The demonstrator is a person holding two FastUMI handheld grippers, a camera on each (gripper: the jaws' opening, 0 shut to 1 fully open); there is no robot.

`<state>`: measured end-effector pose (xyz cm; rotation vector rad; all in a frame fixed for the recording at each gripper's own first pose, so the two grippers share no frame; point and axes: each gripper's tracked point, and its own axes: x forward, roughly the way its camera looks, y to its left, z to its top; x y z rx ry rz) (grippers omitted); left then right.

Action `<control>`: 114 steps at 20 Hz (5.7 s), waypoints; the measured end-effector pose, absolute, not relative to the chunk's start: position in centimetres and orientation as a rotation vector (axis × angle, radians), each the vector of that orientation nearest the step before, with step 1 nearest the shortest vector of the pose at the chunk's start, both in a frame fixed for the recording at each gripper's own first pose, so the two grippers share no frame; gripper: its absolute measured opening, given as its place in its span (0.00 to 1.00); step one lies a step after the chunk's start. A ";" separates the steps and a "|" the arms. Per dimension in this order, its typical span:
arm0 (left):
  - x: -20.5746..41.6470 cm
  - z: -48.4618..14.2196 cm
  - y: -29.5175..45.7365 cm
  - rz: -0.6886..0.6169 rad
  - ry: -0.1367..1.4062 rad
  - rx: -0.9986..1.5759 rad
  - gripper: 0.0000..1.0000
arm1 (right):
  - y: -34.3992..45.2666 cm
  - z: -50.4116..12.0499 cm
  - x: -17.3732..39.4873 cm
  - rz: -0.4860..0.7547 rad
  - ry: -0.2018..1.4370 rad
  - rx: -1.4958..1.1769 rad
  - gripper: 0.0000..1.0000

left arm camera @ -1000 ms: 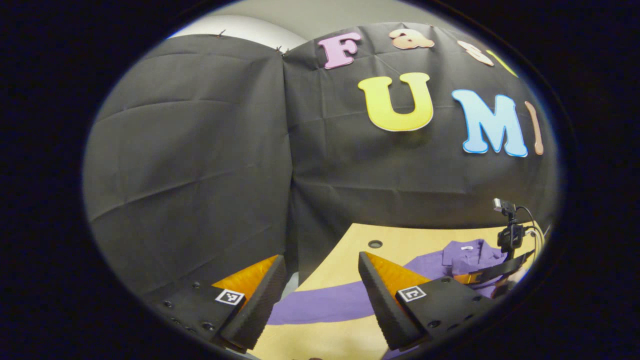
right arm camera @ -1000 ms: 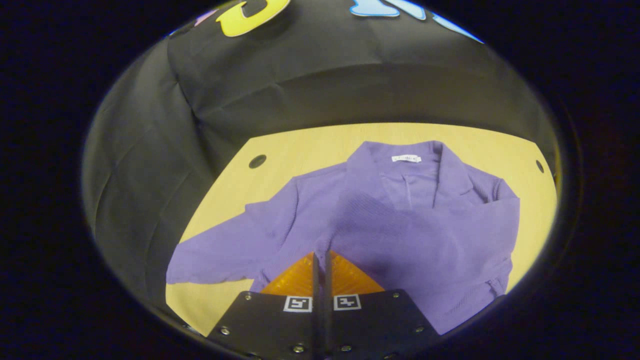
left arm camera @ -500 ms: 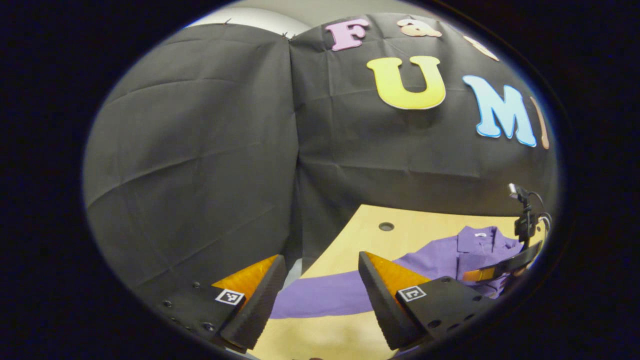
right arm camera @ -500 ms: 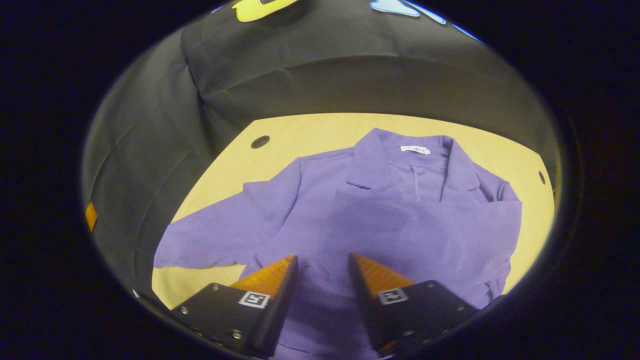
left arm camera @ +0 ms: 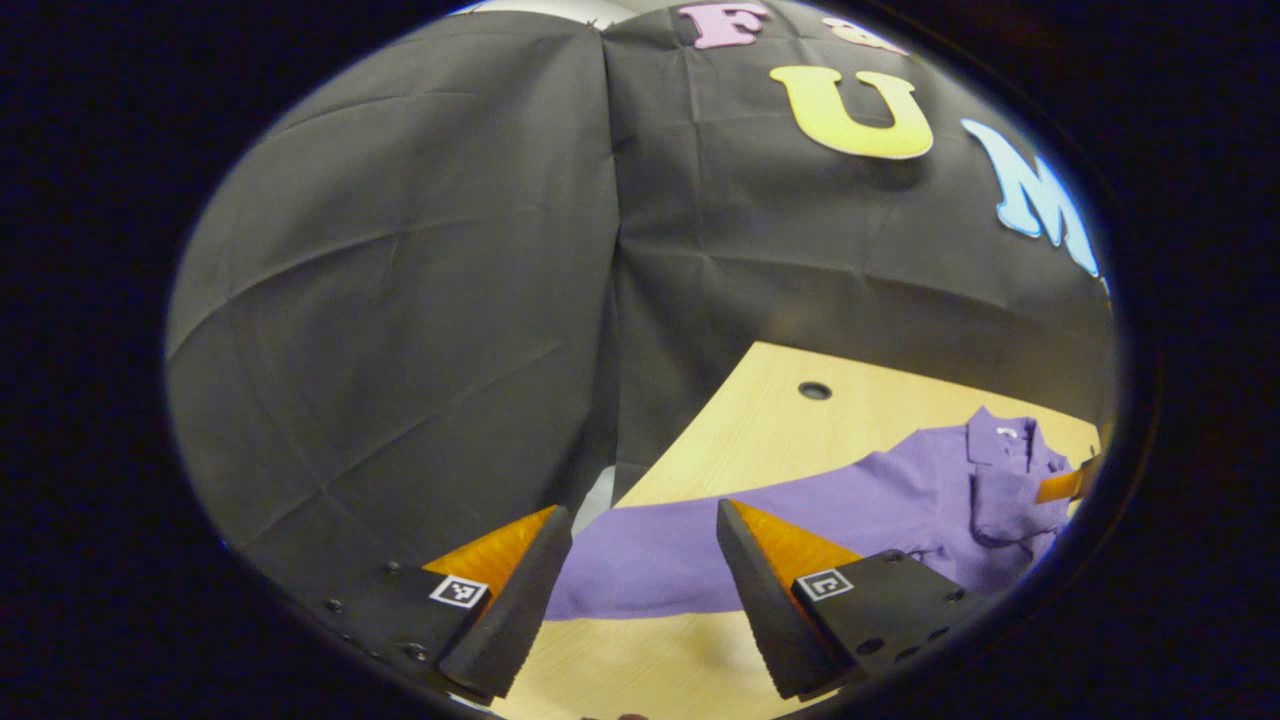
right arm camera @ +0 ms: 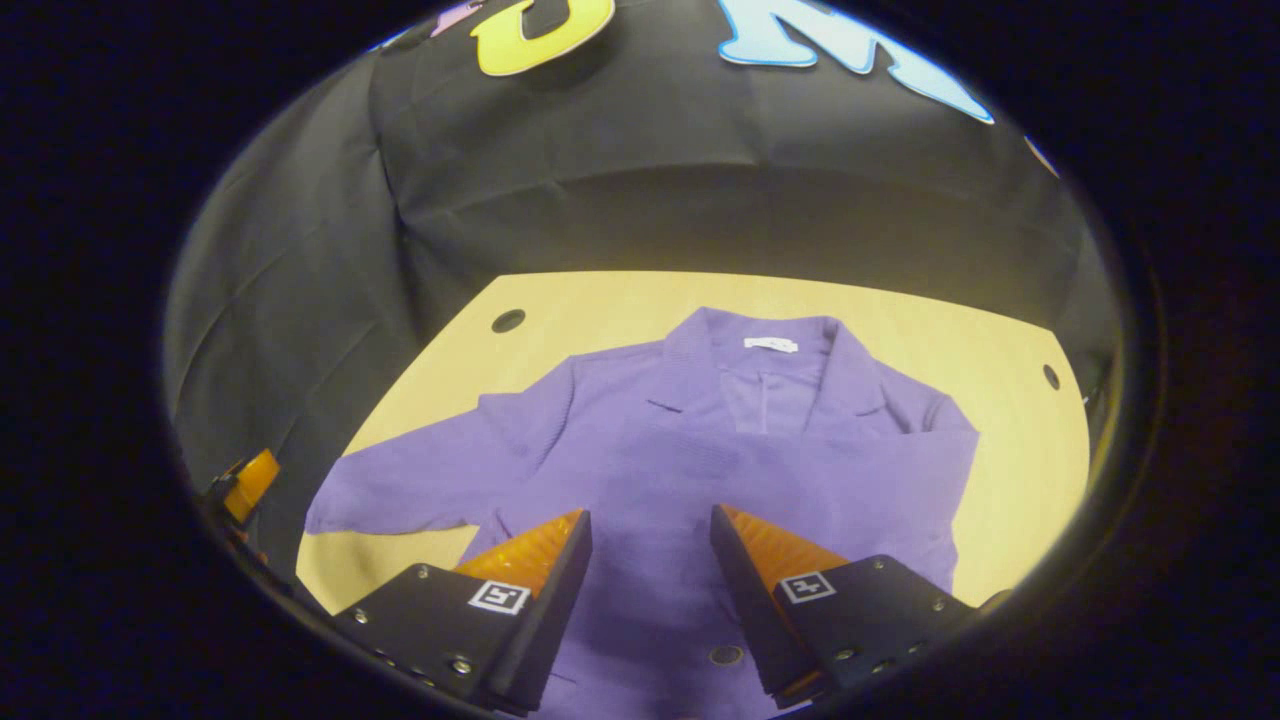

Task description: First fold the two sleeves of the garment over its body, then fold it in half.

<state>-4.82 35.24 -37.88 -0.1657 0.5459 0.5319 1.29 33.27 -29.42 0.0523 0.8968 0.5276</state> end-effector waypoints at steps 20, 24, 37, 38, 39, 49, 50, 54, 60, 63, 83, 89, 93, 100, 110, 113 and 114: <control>-6.4 -50.0 35.5 0.578 0.768 -0.291 0.97 | 24.8 -29.5 -0.6 0.380 0.945 0.070 0.75; -5.1 -50.0 33.9 0.552 0.760 -0.260 0.71 | 24.4 -29.5 -0.7 0.379 0.942 0.066 0.75; -4.1 -48.6 31.8 0.549 0.798 -0.201 0.07 | 22.0 -28.8 -1.0 0.355 0.918 0.065 0.75; -3.6 -48.0 31.4 0.533 0.788 -0.191 0.07 | 21.7 -28.9 -1.1 0.348 0.918 0.070 0.75; -3.0 -47.1 30.7 0.510 0.773 -0.177 0.07 | 21.3 -28.7 -1.2 0.342 0.917 0.077 0.75; 8.4 -37.7 16.1 0.173 0.635 -0.076 0.07 | 15.8 -29.9 -3.2 0.254 0.930 0.153 0.75; 9.4 -37.2 13.7 0.144 0.623 -0.073 0.07 | 15.0 -30.1 -3.6 0.241 0.934 0.161 0.75; 12.3 -35.6 6.5 0.032 0.599 -0.054 0.07 | 11.7 -31.0 -5.1 0.190 0.955 0.192 0.75; 13.8 -35.1 -4.8 -0.128 0.593 -0.042 0.07 | 7.3 -31.6 -7.2 0.125 0.963 0.228 0.75; 13.9 -35.3 -10.4 -0.209 0.600 -0.033 0.07 | 5.8 -31.6 -8.1 0.100 0.957 0.240 0.75; 11.2 -38.5 -20.8 -0.336 0.721 -0.032 0.86 | 3.4 -33.4 -12.6 0.123 1.023 0.238 0.75; 6.2 -37.1 -16.2 -0.295 0.734 -0.043 1.00 | 5.3 -34.6 -14.1 0.204 1.075 0.194 0.75; 1.0 -38.1 -12.0 -0.241 0.783 -0.027 1.00 | 6.7 -35.6 -15.0 0.263 1.101 0.159 0.75; -8.4 -40.3 -6.6 -0.129 0.892 -0.063 1.00 | 8.7 -36.7 -16.6 0.349 1.134 0.103 0.75; -16.4 -43.3 -4.3 -0.055 1.014 -0.055 1.00 | 9.6 -38.5 -18.4 0.395 1.190 0.024 0.84; -17.7 -44.6 -4.1 -0.047 1.060 -0.029 1.00 | 9.2 -39.1 -18.3 0.383 1.201 0.002 0.78; -18.0 -45.0 -4.0 -0.043 1.075 -0.021 1.00 | 9.2 -39.0 -18.2 0.380 1.200 0.006 0.78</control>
